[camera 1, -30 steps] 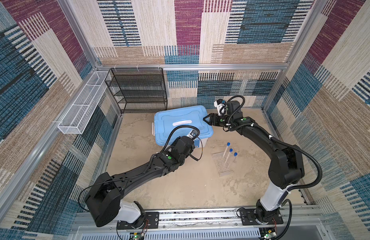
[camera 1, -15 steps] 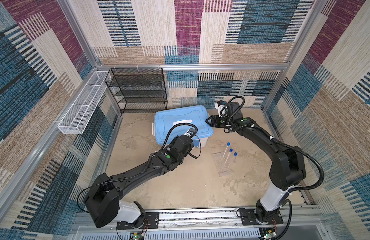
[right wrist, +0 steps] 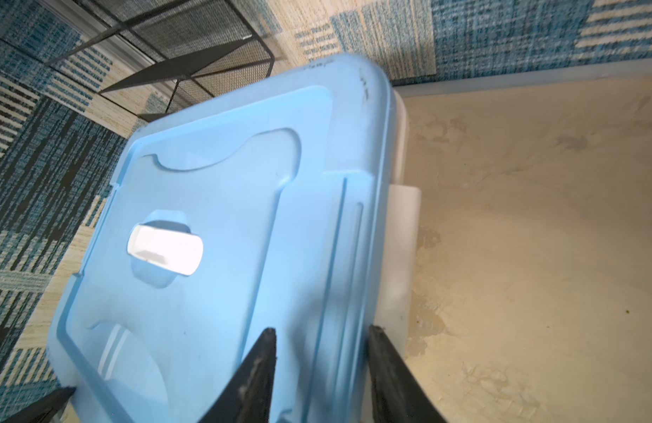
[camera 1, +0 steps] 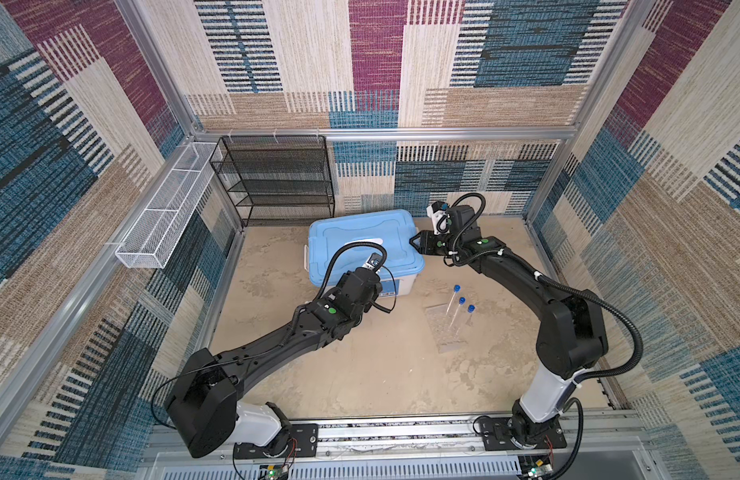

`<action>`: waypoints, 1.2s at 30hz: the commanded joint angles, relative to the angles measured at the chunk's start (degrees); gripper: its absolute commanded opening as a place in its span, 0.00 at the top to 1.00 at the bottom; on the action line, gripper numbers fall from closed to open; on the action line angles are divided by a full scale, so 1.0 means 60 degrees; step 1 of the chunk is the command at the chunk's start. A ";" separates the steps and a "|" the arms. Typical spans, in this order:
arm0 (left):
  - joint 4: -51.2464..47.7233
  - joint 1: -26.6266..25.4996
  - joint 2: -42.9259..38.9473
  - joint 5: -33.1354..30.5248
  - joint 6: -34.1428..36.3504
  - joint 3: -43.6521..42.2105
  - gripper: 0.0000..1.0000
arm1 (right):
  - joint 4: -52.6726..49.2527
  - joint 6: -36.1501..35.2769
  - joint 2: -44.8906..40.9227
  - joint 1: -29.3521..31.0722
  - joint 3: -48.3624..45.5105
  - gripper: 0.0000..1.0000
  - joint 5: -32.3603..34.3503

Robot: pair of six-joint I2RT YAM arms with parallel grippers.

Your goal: Organize the chemistry lab equipment

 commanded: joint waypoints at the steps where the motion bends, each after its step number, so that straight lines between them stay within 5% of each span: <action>1: 0.0013 -0.0008 -0.0318 0.0516 -0.0497 -0.0191 0.54 | -0.0703 -0.0035 0.0221 0.0018 -0.0020 0.57 0.0297; 7: -0.0332 0.0101 -0.1192 0.1260 -0.0951 -0.0333 0.54 | -0.1218 -0.0270 0.0320 0.0012 0.0160 0.58 0.1008; 14: -0.1239 0.0403 -0.1388 0.1404 -0.1590 0.0549 0.55 | 0.0069 -0.0115 -0.0347 0.0016 -0.0374 0.49 -0.0348; 21: -0.2224 0.2089 -0.0872 0.2493 -0.2605 0.2042 0.53 | -0.0125 -0.0053 -0.0316 -0.0012 0.0182 0.49 -0.0285; 25: -0.2745 0.2865 0.0063 0.2633 -0.2645 0.2568 0.38 | -0.0038 0.0120 -0.0559 -0.0013 0.0028 0.48 -0.0824; 29: -0.2725 0.3560 0.0500 0.2737 -0.2979 0.2491 0.36 | 0.0276 0.0166 -0.0918 -0.0263 -0.0426 0.47 -0.1050; 36: -0.2672 0.3958 0.0689 0.2406 -0.2679 0.2443 0.37 | 0.0624 0.0039 -0.0608 -0.1041 -0.0840 0.50 -0.1765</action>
